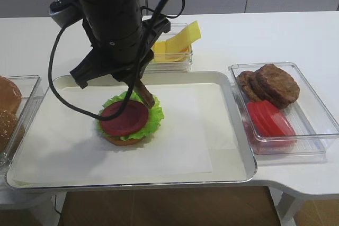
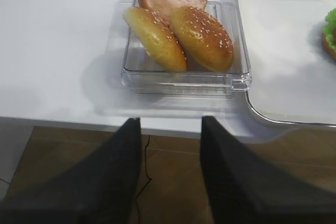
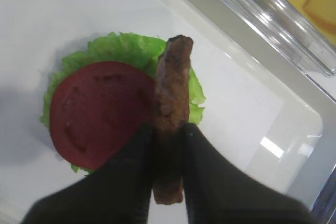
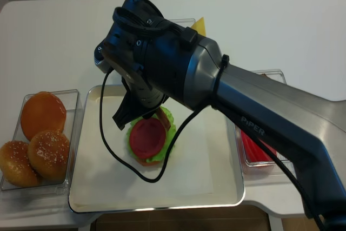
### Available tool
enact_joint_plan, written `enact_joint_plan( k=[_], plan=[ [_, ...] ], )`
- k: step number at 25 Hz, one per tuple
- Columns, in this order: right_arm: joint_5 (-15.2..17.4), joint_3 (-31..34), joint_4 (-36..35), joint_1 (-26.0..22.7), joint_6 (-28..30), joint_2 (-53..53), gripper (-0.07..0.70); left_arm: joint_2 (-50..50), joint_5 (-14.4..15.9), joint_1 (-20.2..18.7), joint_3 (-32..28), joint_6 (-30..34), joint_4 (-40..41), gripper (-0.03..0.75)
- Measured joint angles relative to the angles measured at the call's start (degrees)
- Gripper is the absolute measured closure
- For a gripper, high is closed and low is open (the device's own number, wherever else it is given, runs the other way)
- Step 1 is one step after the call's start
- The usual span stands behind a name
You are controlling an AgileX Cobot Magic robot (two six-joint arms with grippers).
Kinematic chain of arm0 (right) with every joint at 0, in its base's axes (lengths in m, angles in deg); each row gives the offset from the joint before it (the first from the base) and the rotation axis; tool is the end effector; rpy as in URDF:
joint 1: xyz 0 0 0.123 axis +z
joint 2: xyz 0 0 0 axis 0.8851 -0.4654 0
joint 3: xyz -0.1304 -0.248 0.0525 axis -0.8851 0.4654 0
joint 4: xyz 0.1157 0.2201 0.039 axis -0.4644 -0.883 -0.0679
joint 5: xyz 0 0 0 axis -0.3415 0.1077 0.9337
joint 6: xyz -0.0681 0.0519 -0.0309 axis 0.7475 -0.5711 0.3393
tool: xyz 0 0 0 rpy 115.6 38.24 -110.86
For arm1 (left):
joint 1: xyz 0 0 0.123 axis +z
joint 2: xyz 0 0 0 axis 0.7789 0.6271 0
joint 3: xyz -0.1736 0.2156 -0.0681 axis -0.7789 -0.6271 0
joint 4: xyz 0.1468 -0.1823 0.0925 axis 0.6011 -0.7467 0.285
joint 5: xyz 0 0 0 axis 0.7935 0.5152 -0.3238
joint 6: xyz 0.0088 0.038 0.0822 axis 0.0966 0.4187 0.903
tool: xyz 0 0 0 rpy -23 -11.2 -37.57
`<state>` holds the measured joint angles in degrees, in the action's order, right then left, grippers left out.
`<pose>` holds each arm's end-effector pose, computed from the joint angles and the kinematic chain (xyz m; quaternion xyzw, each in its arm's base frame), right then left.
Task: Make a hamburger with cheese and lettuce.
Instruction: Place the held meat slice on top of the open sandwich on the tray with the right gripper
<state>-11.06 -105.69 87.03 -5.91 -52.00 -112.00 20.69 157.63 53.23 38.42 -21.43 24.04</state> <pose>0.2604 0.3441 0.2912 -0.3492 0.9141 -0.0357 0.2031 -0.0128 0.0058 0.2664 -0.0750 0.8771 0.0161 0.4742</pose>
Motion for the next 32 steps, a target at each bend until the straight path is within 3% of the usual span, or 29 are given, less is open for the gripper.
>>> enact_joint_plan(
  k=[32],
  plan=[
    [0.00,0.00,-0.74,0.00,-0.25,-0.76,0.493,0.00,0.00,0.00,0.00,0.00,0.00,0.430]
  ],
)
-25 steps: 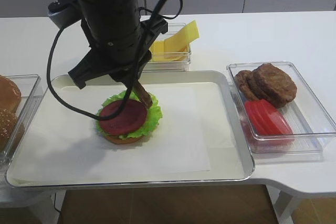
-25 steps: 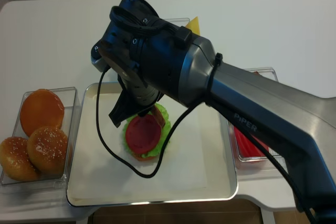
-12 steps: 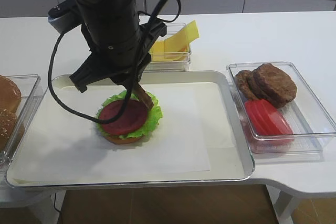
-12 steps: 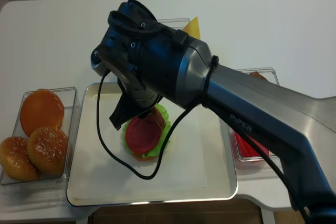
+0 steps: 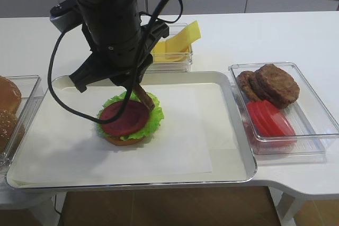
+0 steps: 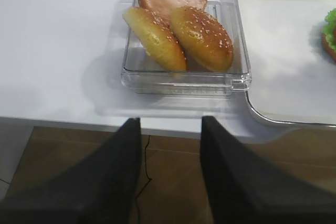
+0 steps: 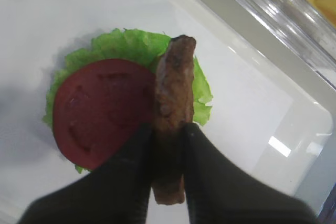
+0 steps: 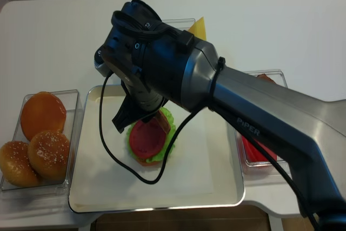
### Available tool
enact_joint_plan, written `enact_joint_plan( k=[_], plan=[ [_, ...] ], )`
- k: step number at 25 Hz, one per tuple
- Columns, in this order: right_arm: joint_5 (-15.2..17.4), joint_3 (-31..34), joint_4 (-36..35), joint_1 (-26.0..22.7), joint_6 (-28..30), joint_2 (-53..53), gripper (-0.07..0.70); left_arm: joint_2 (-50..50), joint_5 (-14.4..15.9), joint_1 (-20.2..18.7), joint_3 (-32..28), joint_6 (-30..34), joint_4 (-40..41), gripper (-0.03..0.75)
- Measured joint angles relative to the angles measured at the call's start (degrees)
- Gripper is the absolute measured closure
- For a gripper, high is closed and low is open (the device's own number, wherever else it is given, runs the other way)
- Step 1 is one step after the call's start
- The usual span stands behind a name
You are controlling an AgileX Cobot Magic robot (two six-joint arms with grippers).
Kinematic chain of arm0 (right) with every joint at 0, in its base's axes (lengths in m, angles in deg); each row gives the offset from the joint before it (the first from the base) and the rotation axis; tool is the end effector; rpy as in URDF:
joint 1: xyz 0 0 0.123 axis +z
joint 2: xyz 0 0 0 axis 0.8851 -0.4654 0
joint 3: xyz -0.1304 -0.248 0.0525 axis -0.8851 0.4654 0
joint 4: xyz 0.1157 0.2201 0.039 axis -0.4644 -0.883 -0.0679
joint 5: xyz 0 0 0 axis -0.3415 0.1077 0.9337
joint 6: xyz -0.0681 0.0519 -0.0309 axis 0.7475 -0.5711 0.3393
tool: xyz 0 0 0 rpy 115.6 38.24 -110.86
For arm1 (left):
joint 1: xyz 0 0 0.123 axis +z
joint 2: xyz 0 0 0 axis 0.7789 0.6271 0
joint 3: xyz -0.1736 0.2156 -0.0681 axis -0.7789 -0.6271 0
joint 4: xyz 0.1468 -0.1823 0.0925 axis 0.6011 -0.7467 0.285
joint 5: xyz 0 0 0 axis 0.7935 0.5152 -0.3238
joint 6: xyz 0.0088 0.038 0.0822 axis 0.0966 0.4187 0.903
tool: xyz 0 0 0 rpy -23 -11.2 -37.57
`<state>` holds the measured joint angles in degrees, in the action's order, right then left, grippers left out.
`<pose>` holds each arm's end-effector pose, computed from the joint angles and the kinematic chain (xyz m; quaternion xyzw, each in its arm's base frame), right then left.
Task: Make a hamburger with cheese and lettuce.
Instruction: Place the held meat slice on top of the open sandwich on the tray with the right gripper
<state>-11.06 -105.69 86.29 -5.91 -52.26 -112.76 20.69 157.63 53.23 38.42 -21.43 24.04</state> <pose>0.2608 0.3465 0.2852 -0.3475 0.9167 -0.0339 0.1942 -0.0128 0.0058 0.2664 -0.0750 0.8771 0.0161 0.4742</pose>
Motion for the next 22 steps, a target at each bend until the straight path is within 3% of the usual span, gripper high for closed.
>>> enact_joint_plan(
  k=[9,16,22],
  plan=[
    [0.00,0.00,0.00,0.00,-0.21,0.00,0.479,0.00,0.00,0.00,0.00,0.00,0.00,0.430],
    [-0.13,-0.04,0.00,0.00,-0.21,0.00,0.330,0.00,0.00,0.00,0.00,0.00,0.00,0.430],
    [-0.13,-0.04,-0.38,0.00,-0.21,0.00,0.301,0.00,0.00,0.00,0.00,0.00,0.00,0.430]
  ],
)
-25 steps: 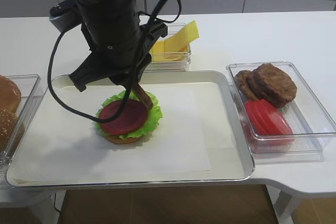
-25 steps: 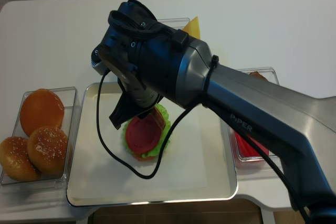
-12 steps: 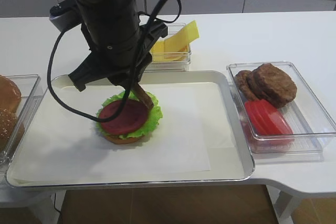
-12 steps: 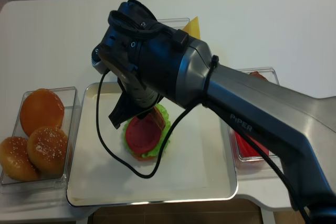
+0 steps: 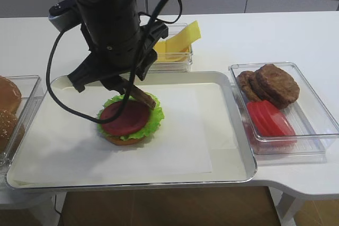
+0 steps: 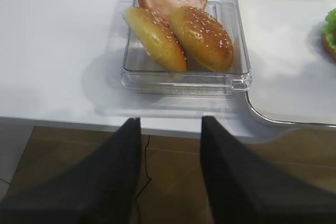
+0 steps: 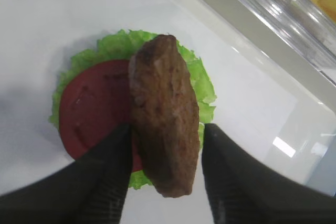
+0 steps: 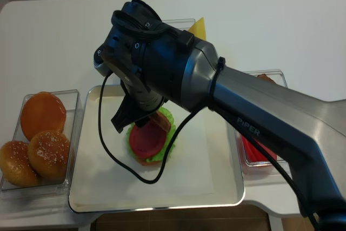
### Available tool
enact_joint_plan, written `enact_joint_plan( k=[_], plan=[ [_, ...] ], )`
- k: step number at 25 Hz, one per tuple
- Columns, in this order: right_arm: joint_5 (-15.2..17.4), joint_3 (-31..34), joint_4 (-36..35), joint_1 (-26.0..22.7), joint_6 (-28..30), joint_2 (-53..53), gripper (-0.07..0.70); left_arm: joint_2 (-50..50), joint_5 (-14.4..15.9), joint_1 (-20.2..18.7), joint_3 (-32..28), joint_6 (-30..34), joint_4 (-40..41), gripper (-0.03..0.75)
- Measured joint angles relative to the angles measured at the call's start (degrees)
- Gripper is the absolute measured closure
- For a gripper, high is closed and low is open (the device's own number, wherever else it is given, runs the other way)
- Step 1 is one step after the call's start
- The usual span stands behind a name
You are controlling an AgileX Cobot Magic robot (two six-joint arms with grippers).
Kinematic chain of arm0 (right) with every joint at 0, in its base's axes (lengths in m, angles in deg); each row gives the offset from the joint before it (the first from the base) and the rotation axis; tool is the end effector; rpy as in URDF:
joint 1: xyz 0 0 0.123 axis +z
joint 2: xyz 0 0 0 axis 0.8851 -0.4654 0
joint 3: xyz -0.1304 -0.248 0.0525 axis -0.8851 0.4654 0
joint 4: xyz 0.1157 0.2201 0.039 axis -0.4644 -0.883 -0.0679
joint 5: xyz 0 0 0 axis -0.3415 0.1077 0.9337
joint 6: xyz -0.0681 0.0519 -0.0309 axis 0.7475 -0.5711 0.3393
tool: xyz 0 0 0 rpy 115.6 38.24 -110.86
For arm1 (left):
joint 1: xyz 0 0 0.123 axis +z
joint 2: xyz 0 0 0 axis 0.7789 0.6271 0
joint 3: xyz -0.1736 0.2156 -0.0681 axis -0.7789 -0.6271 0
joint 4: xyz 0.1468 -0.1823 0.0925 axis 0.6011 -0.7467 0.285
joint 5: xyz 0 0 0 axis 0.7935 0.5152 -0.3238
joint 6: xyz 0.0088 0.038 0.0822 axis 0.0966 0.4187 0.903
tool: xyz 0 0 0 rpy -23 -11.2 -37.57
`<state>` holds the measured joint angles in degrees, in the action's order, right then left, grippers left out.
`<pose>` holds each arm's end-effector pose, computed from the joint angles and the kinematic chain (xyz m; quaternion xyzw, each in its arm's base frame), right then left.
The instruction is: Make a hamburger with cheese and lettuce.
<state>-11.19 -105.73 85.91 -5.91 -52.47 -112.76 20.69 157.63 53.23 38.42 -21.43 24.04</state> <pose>0.2604 0.3470 0.2853 -0.3454 0.9178 -0.0300 0.1935 -0.0128 0.0058 0.2664 -0.0750 0.8771 0.0161 0.4742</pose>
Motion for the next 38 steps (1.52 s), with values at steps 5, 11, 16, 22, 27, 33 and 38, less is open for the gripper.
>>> enact_joint_plan(
  k=[5,11,16,22,27,33,38],
  plan=[
    [0.00,0.00,-0.92,0.00,0.00,0.00,0.298,0.00,0.00,0.00,0.00,0.00,0.00,0.430],
    [0.00,0.00,-2.30,0.00,0.00,0.00,0.286,0.00,0.00,0.00,0.00,0.00,0.00,0.430],
    [0.00,0.00,-3.68,0.00,0.00,0.00,0.224,0.00,0.00,0.00,0.00,0.00,0.00,0.430],
    [0.00,0.00,-4.66,0.00,0.00,0.00,0.197,0.00,0.00,0.00,0.00,0.00,0.00,0.430],
    [0.00,0.00,-5.15,0.00,0.23,0.00,0.197,0.00,0.00,0.00,0.00,0.00,0.00,0.430],
    [-0.04,0.00,-9.75,-3.98,2.31,0.00,0.196,0.00,0.00,0.00,0.00,0.00,0.00,0.430],
    [-0.04,0.00,-13.23,-11.54,4.36,1.69,0.196,0.00,0.00,0.00,0.00,0.00,0.00,0.430]
  ],
)
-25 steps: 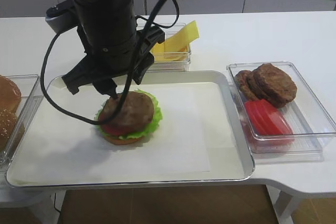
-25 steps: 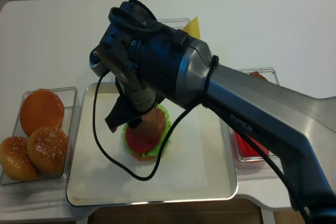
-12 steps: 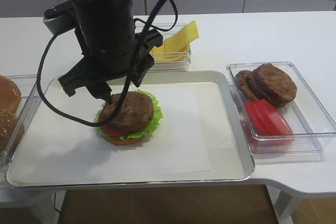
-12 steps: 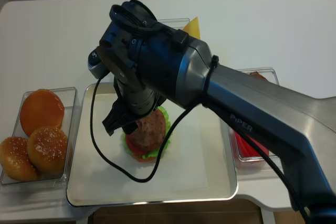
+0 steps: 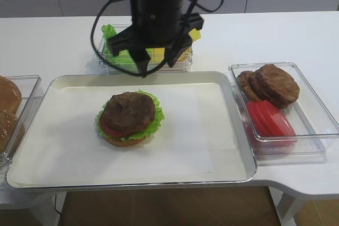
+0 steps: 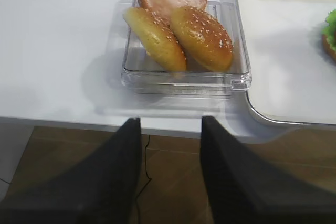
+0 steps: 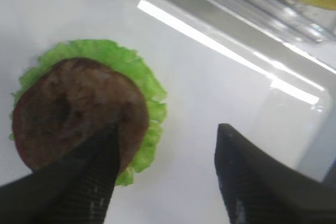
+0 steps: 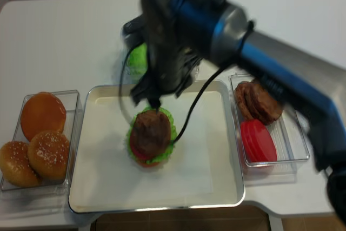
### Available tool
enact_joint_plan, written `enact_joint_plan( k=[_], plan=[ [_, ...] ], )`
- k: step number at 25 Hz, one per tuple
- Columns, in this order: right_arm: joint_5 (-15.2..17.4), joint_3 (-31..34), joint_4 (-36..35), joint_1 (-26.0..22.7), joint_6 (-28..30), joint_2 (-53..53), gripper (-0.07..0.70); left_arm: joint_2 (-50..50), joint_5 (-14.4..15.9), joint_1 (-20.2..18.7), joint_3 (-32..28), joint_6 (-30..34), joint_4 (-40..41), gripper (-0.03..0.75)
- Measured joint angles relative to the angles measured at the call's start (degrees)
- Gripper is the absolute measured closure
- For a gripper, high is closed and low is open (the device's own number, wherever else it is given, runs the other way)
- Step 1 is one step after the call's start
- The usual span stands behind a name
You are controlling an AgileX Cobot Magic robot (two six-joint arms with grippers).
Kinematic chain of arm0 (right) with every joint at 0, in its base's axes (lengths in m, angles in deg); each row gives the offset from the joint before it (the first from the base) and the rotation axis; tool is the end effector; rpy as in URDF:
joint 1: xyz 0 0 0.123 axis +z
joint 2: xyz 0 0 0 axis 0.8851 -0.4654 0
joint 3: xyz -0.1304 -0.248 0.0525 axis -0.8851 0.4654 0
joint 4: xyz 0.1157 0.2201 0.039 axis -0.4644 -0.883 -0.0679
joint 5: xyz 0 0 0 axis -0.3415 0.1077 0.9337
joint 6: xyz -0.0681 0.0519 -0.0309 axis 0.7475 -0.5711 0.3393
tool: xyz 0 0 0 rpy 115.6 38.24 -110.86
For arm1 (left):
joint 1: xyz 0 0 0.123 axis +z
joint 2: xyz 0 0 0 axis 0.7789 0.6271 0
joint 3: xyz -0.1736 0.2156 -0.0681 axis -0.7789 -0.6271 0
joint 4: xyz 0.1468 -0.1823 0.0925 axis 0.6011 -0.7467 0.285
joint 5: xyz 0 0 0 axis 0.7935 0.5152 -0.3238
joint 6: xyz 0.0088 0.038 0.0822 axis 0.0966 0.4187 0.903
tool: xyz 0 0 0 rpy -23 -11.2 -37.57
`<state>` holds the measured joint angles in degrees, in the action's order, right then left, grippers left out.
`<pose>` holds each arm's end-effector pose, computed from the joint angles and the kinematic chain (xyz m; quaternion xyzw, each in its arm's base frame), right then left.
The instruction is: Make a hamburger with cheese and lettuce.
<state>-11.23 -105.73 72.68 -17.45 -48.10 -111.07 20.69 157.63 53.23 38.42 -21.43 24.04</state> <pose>0.3073 0.2983 0.2946 -0.2679 0.9510 0.0497 0.1464 -0.0128 0.0058 0.2664 -0.0750 0.8771 0.0161 0.4742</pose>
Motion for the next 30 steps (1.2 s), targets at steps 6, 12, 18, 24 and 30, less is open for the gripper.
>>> enact_joint_plan(
  k=[6,12,18,24,30],
  plan=[
    [0.00,-0.09,-1.82,-9.86,2.68,5.48,0.196,0.00,0.00,0.00,0.00,0.00,0.00,0.430],
    [0.21,-0.09,-3.31,-20.62,3.70,9.56,0.196,0.00,0.00,0.00,0.00,0.00,0.00,0.430],
    [0.33,1.93,-3.31,-28.64,3.92,12.47,0.196,0.00,0.00,0.00,0.00,0.00,0.00,0.430],
    [0.33,10.12,-3.31,-34.17,3.92,17.33,0.200,0.00,0.00,0.00,0.00,0.00,0.00,0.430],
    [0.42,18.02,-2.34,-36.48,4.52,25.83,0.212,0.00,0.00,0.00,0.00,0.00,0.00,0.430]
  ],
)
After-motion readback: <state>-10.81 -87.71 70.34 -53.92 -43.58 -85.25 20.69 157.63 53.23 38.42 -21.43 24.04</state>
